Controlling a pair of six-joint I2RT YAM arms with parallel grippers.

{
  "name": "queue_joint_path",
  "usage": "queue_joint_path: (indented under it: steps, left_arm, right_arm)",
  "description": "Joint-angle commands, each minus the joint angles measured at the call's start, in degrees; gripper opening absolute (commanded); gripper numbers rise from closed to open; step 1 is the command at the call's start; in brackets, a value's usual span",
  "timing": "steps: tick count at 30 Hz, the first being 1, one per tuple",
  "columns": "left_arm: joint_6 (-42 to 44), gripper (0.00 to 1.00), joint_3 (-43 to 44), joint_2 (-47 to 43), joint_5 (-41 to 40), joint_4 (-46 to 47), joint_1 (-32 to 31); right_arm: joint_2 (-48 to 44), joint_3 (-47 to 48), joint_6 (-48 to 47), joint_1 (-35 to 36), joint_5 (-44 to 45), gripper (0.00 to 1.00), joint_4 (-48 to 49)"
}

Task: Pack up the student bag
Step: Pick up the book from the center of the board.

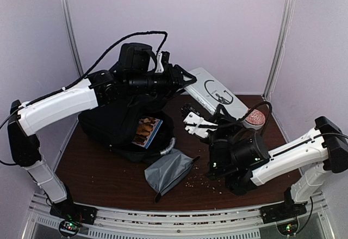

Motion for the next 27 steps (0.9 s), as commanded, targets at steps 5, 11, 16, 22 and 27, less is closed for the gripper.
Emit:
queue_joint_path:
  steps: [5,11,16,22,27]
  left_arm:
    - [-4.8,0.33,-0.7,0.5,2.7,5.7,0.9]
    - [-5.7,0.08,-1.3,0.7,2.7,6.2,1.1]
    - [-5.9,0.0,-1.6,0.5,2.7,6.7,1.5]
    - [-4.2,0.0,-1.6,-1.6,1.9,7.8,4.5]
    - [0.0,0.0,1.6,-5.7,-1.2,5.4,9.4]
  right_arm:
    - [-0.2,2.6,-0.8,0.4,-4.3,0.0,5.6]
    - [0.2,3.0,-1.2,0.5,-4.1,0.02,5.6]
    - [0.3,2.7,-1.1,0.7,-3.9,0.12,5.6]
    - [-3.2,2.2,12.7,2.9,-1.5,0.7,-12.1]
    - [-13.1,11.6,63.3,3.6,-10.6,1.0,-76.0]
